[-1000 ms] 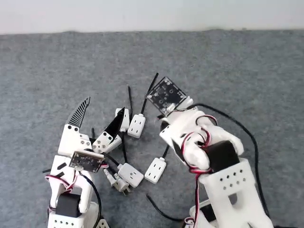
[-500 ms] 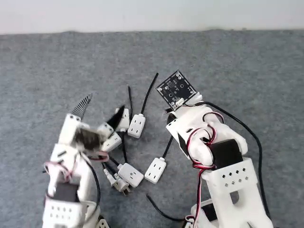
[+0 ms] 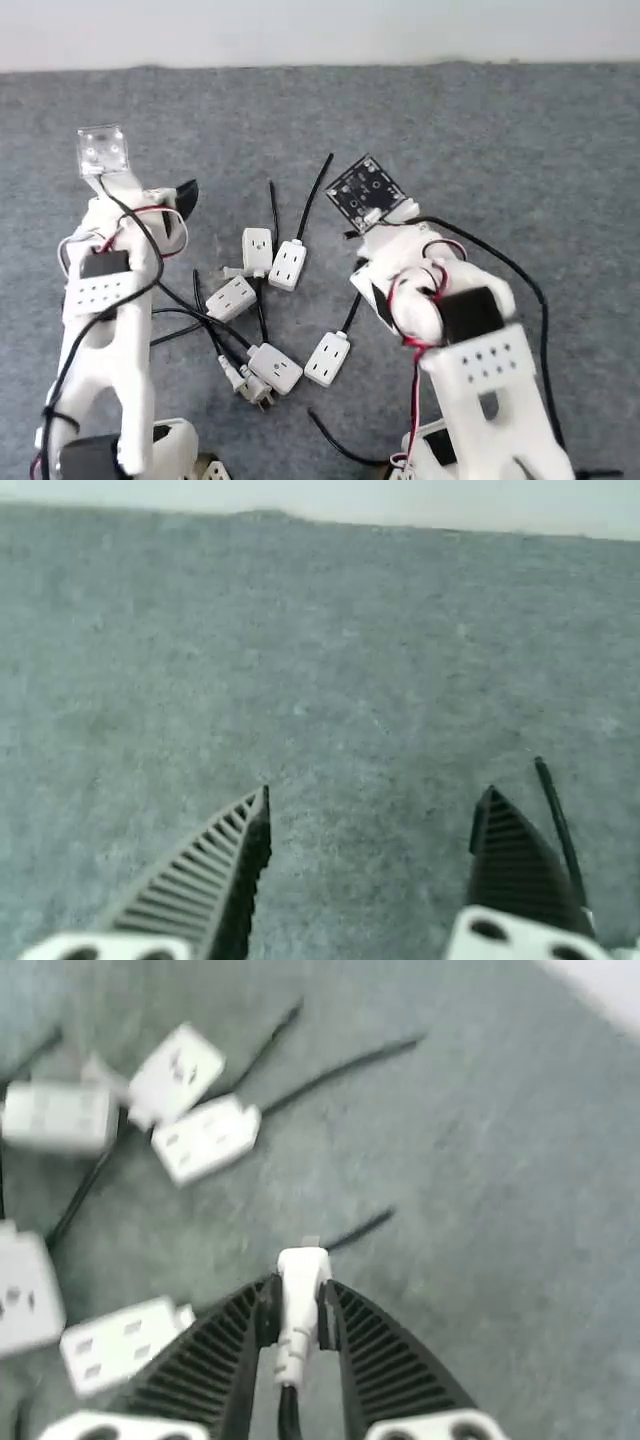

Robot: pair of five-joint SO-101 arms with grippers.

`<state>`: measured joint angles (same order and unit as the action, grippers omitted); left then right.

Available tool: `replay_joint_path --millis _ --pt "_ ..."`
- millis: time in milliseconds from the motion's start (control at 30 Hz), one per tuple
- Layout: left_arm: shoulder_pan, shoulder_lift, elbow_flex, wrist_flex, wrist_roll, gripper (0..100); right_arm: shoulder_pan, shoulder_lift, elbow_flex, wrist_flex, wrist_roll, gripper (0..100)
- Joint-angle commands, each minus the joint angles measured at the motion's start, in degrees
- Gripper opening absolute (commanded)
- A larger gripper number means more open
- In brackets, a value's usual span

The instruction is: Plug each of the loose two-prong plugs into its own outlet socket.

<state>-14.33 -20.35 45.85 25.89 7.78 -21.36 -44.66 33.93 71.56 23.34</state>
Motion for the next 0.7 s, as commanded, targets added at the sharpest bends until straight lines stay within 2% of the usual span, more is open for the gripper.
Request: replay_joint_path --millis 0,100,233,467,667 --pt "-0.8 2.2 -3.0 -3.3 1.3 31 0.4 8.1 -1.3 4.3 0.1 0.8" --pt "-1.0 3.2 -2.2 -6.4 1.3 31 0.3 15.3 -0.3 4.7 -2.9 0.8" --pt "-0.9 4.7 -2.7 -6.8 1.2 31 0.2 20.4 -0.3 5.1 -8.2 0.8" --pt "-0.9 4.7 -2.8 -6.9 1.2 31 -2.4 18.2 0.1 5.1 -28.0 0.9" --pt "-1.0 4.7 -2.8 -6.9 1.2 31 -9.0 18.1 0.1 5.2 -31.6 0.8"
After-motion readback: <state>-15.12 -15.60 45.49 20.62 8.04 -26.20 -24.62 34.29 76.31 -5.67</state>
